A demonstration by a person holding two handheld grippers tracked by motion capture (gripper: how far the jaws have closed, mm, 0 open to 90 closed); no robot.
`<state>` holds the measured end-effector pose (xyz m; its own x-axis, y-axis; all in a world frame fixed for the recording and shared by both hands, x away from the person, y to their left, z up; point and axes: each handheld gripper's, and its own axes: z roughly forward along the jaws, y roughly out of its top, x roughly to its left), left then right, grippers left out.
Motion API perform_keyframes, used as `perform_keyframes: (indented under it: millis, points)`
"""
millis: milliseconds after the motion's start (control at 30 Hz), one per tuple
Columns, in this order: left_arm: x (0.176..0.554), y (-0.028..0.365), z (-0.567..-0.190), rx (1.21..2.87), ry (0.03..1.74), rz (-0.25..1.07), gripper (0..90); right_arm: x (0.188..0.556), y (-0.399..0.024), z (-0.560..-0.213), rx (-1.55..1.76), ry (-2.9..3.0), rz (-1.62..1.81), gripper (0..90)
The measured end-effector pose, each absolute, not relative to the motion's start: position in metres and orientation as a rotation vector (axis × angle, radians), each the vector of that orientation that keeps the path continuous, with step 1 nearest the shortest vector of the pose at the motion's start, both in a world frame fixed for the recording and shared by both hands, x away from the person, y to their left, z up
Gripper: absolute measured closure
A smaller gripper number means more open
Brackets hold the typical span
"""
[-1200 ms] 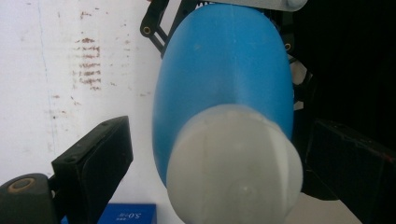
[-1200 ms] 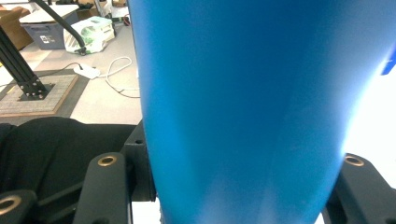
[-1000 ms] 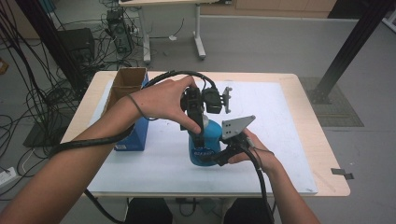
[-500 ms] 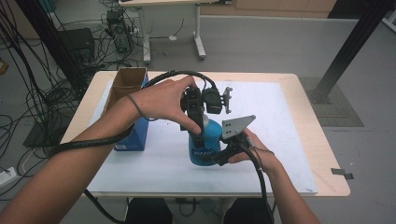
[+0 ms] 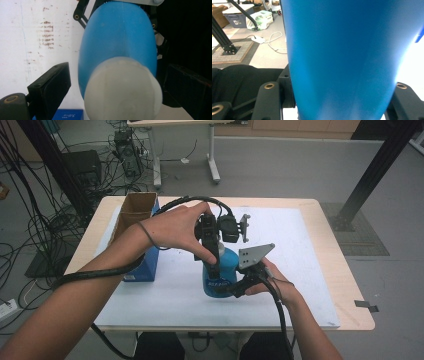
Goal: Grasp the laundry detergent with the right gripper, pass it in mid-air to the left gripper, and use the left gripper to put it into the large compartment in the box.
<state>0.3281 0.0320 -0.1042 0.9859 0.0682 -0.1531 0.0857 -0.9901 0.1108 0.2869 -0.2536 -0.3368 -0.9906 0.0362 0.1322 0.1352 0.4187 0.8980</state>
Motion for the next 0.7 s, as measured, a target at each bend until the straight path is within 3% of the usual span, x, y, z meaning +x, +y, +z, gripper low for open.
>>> perform_keyframes:
  millis: [700]
  points:
    - [0.3294, 0.0331, -0.1043, 3.019, 0.131, -0.226, 7.5, 0.2876, -0.2525, -0.3357, -0.154, -2.567, -1.641, 41.0]
